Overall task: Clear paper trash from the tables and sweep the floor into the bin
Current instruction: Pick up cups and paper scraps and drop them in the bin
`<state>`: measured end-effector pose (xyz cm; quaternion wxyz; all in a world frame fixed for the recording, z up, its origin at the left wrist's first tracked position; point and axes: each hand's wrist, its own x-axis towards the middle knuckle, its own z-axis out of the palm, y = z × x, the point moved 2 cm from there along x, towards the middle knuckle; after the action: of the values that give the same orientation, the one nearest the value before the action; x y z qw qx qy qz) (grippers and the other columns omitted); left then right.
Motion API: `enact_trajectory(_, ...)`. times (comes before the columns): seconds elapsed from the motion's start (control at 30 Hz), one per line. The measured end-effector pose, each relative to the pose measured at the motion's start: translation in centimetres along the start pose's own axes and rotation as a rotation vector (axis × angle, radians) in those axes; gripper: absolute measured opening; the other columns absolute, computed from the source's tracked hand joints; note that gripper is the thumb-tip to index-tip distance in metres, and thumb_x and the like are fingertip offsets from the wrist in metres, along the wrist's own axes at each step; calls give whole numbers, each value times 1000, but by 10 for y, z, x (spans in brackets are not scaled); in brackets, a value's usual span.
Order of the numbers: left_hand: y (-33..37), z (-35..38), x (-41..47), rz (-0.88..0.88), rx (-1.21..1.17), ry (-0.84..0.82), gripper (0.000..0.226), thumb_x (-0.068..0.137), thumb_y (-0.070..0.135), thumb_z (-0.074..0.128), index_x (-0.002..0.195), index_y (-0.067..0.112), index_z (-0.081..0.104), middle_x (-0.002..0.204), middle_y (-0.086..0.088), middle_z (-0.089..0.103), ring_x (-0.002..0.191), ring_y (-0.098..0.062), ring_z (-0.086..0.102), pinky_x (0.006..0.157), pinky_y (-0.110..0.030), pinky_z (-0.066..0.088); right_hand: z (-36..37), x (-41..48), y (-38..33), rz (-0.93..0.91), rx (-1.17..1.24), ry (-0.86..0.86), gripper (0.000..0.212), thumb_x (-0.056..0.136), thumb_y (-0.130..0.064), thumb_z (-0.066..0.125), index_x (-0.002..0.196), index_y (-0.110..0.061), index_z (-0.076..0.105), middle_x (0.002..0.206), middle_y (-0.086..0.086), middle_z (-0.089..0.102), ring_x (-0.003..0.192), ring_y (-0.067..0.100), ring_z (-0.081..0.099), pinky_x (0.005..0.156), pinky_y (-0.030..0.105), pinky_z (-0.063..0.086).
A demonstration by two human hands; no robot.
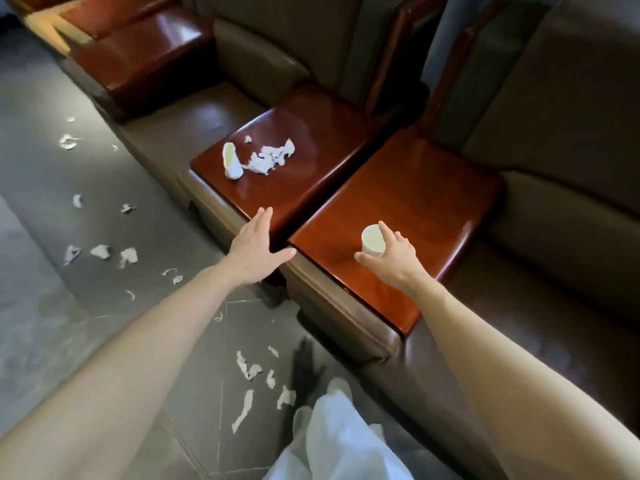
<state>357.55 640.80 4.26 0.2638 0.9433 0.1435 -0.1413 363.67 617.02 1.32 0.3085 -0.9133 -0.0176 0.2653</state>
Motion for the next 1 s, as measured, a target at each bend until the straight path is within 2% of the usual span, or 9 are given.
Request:
enact_trajectory(0.23, -33, 0, 109, -18, -18, -7, 92, 90, 45, 59, 153, 18, -2, 161, -4, -2, 147, -22, 2, 116, -39, 8, 24, 97, 18, 188, 39, -13, 105, 82, -37, 74, 154, -27, -2, 161, 13, -4, 147, 36, 0, 115, 59, 16)
enact_trajectory(0.33, -44, 0, 142, -45, -50, 2, 92, 89, 45, 60, 153, 21, -2, 161, -4, -1, 147, -22, 2, 116, -42, 10, 37, 124, 31, 235, 18, -18, 109, 80, -28, 78, 154, -26, -2, 159, 15, 3, 145, 37, 9, 113, 58, 24)
enact_trajectory(0.43, -53, -2, 161, -56, -86, 15, 93, 89, 46, 60, 153, 22, -2, 161, -3, -1, 147, -21, 2, 116, -42, 11, 45, 147, 32, 231, 3, -14, 93, 84, -19, 73, 153, -20, 10, 152, 15, 22, 137, 35, 25, 107, 52, 35)
enact_trajectory(0.53, -63, -10, 174, -73, -89, 18, 94, 88, 46, 60, 153, 22, -4, 161, -4, 1, 147, -22, 5, 117, -43, 13, 47, 175, 10, 183, 27, 24, 74, 90, -11, 62, 151, -16, 20, 149, 16, 30, 135, 33, 31, 103, 48, 42)
enact_trajectory(0.6, -71, -16, 182, -90, -96, 24, 94, 89, 45, 61, 152, 22, -5, 160, -5, 6, 146, -23, 9, 117, -45, 17, 50, 187, -2, 154, 27, -10, 75, 91, -18, 61, 152, -19, 16, 151, 14, 27, 136, 34, 30, 102, 49, 44)
enact_trajectory(0.67, -81, -23, 195, -111, -133, 46, 94, 89, 44, 61, 152, 22, -5, 160, -5, 5, 146, -23, 10, 117, -46, 18, 61, 191, -6, 140, -108, -117, 82, 89, -32, 63, 153, -26, 12, 155, 11, 18, 139, 35, 25, 100, 49, 43)
enact_trajectory(0.73, -92, -22, 210, -131, -191, 52, 93, 89, 45, 60, 153, 22, -4, 160, -3, 3, 146, -21, 8, 117, -45, 17, 78, 186, 0, 157, -188, -175, 82, 88, -34, 64, 153, -31, 13, 158, 7, 6, 138, 35, 23, 95, 44, 47)
enact_trajectory(0.87, -119, -18, 247, -94, -219, 31, 91, 89, 47, 59, 153, 22, -1, 160, -2, 6, 146, -21, 8, 116, -43, 16, 98, 202, -7, 222, 48, -35, 73, 87, -37, 65, 149, -28, 26, 152, 8, 13, 129, 34, 35, 97, 42, 50)
enact_trajectory(1.0, -136, -39, 286, 5, -198, 93, 86, 89, 47, 60, 152, 24, 6, 159, -1, 12, 144, -19, 13, 113, -39, 18, 90, 245, -72, 223, 597, -38, 68, 87, -42, 62, 146, -21, 35, 138, 5, 44, 106, 21, 60, 87, 38, 55)
